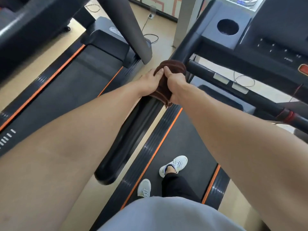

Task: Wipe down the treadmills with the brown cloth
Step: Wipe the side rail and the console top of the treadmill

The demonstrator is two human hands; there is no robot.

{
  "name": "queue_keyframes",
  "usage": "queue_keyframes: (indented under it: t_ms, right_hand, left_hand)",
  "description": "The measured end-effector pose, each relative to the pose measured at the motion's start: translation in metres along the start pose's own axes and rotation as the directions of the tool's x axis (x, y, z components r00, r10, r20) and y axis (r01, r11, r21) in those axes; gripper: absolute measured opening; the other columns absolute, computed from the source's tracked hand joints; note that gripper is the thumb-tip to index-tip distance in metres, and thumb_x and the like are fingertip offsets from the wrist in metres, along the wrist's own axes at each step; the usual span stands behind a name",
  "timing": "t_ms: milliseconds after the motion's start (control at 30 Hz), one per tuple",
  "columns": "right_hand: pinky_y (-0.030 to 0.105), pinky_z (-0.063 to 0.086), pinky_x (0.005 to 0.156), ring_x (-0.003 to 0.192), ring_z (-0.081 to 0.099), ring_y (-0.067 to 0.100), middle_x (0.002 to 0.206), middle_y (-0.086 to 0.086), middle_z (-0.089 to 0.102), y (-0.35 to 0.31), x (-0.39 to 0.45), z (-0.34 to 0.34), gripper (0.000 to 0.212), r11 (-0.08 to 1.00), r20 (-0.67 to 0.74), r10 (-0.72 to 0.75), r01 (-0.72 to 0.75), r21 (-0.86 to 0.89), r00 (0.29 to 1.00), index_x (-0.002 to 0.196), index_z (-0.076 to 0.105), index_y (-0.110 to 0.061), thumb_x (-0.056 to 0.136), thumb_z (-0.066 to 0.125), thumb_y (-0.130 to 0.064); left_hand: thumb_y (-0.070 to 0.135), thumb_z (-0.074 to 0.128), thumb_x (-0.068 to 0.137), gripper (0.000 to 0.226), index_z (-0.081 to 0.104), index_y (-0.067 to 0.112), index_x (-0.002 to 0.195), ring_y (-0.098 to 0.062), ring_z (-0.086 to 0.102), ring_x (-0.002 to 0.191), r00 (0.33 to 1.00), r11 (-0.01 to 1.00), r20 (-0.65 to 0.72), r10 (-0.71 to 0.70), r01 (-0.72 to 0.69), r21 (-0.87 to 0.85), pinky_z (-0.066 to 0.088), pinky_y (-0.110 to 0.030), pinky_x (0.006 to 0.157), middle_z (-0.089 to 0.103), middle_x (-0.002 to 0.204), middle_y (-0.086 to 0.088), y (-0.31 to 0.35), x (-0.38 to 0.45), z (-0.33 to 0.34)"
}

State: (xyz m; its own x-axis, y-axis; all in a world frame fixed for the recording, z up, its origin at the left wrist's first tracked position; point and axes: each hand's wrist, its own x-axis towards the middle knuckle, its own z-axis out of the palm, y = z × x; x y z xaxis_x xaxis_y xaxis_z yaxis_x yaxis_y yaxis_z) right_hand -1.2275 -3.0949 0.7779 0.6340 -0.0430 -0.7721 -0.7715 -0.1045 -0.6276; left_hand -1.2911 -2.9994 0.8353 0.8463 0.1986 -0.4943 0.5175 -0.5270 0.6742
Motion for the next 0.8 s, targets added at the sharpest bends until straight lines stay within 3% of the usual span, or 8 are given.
queue_keyframes:
  t_ms: [67, 133, 267, 367, 467, 600, 700, 800]
  right_hand:
    - [0.078, 0.045, 0.093, 0.126, 0.053, 0.046, 0.149, 0.006, 0.046, 0.027, -0.008, 0.013, 0.13, 0.999, -0.036, -0.016, 0.015, -0.035, 0.999, 0.158, 0.003, -0.04, 0.051, 0.068, -0.077]
    - [0.075, 0.044, 0.098, 0.135, 0.047, 0.043, 0.157, 0.004, 0.038, 0.05, -0.053, 0.023, 0.129, 0.997, -0.038, -0.043, 0.041, -0.063, 0.998, 0.157, -0.007, -0.039, 0.057, 0.067, -0.076]
    - [0.056, 0.038, 0.115, 0.148, 0.035, 0.031, 0.168, -0.001, 0.02, 0.106, -0.114, 0.035, 0.13, 0.989, 0.038, -0.093, 0.097, -0.115, 0.995, 0.159, -0.019, -0.033, 0.065, 0.061, -0.076]
    - [0.051, 0.035, 0.119, 0.149, 0.034, 0.028, 0.167, -0.004, 0.026, 0.148, -0.157, 0.046, 0.125, 0.98, 0.029, -0.145, 0.148, -0.136, 0.989, 0.159, -0.016, -0.038, 0.066, 0.057, -0.079]
    - [0.045, 0.041, 0.114, 0.14, 0.045, 0.029, 0.162, 0.001, 0.036, 0.186, -0.192, 0.053, 0.103, 0.981, 0.019, -0.166, 0.167, -0.1, 0.986, 0.162, -0.005, -0.037, 0.088, 0.061, -0.066]
    - [0.042, 0.047, 0.106, 0.13, 0.054, 0.029, 0.151, 0.005, 0.048, 0.222, -0.234, 0.059, 0.082, 0.99, 0.028, -0.136, 0.137, -0.039, 0.99, 0.161, 0.01, -0.037, 0.097, 0.059, -0.055]
    - [0.038, 0.047, 0.098, 0.128, 0.055, 0.03, 0.148, 0.005, 0.05, 0.235, -0.251, 0.06, 0.079, 0.991, 0.046, -0.104, 0.107, -0.081, 0.994, 0.162, 0.01, -0.037, 0.1, 0.057, -0.053]
    - [0.041, 0.049, 0.105, 0.125, 0.057, 0.027, 0.141, 0.0, 0.054, 0.247, -0.265, 0.053, 0.072, 0.977, 0.07, -0.146, 0.155, -0.146, 0.987, 0.161, 0.019, -0.039, 0.101, 0.056, -0.049]
  left_hand:
    - [0.061, 0.022, 0.105, 0.062, 0.036, 0.028, 0.156, -0.028, 0.046, 0.137, 1.0, 1.0, 0.018, -0.013, 0.013, 0.009, 0.033, -0.039, 0.112, 0.049, 0.151, -0.007, -0.022, -0.029, -0.005]
    - [0.059, 0.024, 0.106, 0.059, 0.039, 0.029, 0.154, -0.027, 0.047, 0.136, 1.0, 1.0, 0.015, -0.006, 0.007, -0.008, 0.034, -0.032, 0.106, 0.051, 0.15, -0.006, -0.046, -0.06, -0.008]
    - [0.054, 0.032, 0.107, 0.05, 0.049, 0.029, 0.147, -0.019, 0.052, 0.122, 1.0, 0.998, -0.005, 0.013, -0.013, -0.069, 0.03, -0.023, 0.091, 0.057, 0.143, -0.002, -0.092, -0.119, -0.009]
    - [0.055, 0.036, 0.106, 0.045, 0.054, 0.033, 0.14, -0.011, 0.052, 0.108, 0.999, 0.992, -0.043, 0.025, -0.03, -0.122, 0.035, -0.026, 0.088, 0.062, 0.131, 0.004, -0.133, -0.152, -0.006]
    - [0.056, 0.04, 0.104, 0.04, 0.057, 0.04, 0.136, -0.006, 0.058, 0.108, 0.997, 0.975, -0.068, 0.035, -0.049, -0.218, 0.04, -0.015, 0.081, 0.064, 0.12, 0.016, -0.17, -0.181, 0.0]
    - [0.062, 0.039, 0.101, 0.045, 0.051, 0.045, 0.141, -0.008, 0.056, 0.124, 0.982, 0.949, -0.176, 0.06, -0.111, -0.294, 0.044, -0.033, 0.106, 0.062, 0.133, 0.018, -0.214, -0.211, 0.017]
    - [0.064, 0.034, 0.102, 0.052, 0.042, 0.043, 0.149, -0.008, 0.052, 0.13, 0.956, 0.937, -0.288, 0.045, -0.141, -0.319, 0.043, -0.038, 0.111, 0.056, 0.143, 0.014, -0.236, -0.238, 0.039]
    - [0.069, 0.031, 0.099, 0.059, 0.03, 0.045, 0.154, -0.008, 0.047, 0.135, 0.9, 0.922, -0.435, -0.016, -0.155, -0.354, 0.042, -0.035, 0.11, 0.047, 0.153, 0.012, -0.244, -0.26, 0.069]
